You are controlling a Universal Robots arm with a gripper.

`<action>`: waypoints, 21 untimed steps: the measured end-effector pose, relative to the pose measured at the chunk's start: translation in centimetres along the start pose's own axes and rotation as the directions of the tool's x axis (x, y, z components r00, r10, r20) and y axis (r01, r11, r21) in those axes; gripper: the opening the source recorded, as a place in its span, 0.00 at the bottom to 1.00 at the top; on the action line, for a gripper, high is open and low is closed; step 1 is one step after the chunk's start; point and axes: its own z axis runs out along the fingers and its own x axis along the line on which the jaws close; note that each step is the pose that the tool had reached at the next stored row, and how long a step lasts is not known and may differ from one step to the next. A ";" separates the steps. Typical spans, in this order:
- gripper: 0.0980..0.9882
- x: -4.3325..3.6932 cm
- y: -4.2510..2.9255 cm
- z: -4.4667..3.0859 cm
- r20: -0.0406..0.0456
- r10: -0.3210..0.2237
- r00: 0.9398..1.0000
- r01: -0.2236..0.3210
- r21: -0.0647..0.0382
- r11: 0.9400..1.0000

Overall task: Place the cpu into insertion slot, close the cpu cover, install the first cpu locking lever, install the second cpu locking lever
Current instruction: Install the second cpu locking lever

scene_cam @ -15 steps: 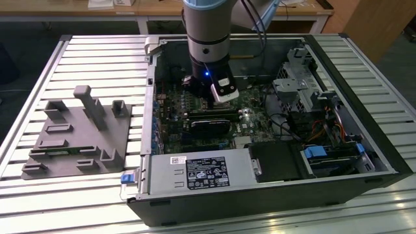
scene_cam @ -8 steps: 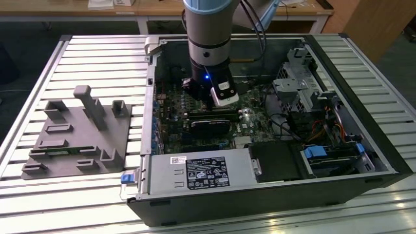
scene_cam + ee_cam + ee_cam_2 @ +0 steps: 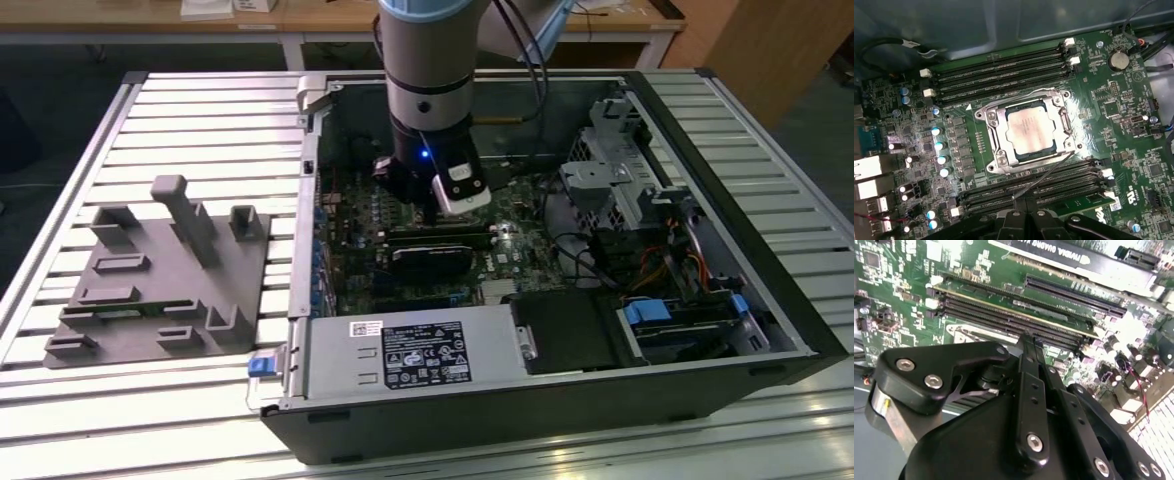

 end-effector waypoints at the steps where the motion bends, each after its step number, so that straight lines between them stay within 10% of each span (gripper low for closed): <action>1: 0.01 0.00 0.01 -0.13 0.000 0.000 1.000 0.000 0.000 1.000; 17: 0.01 -0.40 -0.03 -0.80 0.003 -0.001 1.000 0.001 0.011 1.000; 21: 0.01 -0.45 -0.02 -0.81 -0.002 -0.005 1.000 0.005 -0.006 1.000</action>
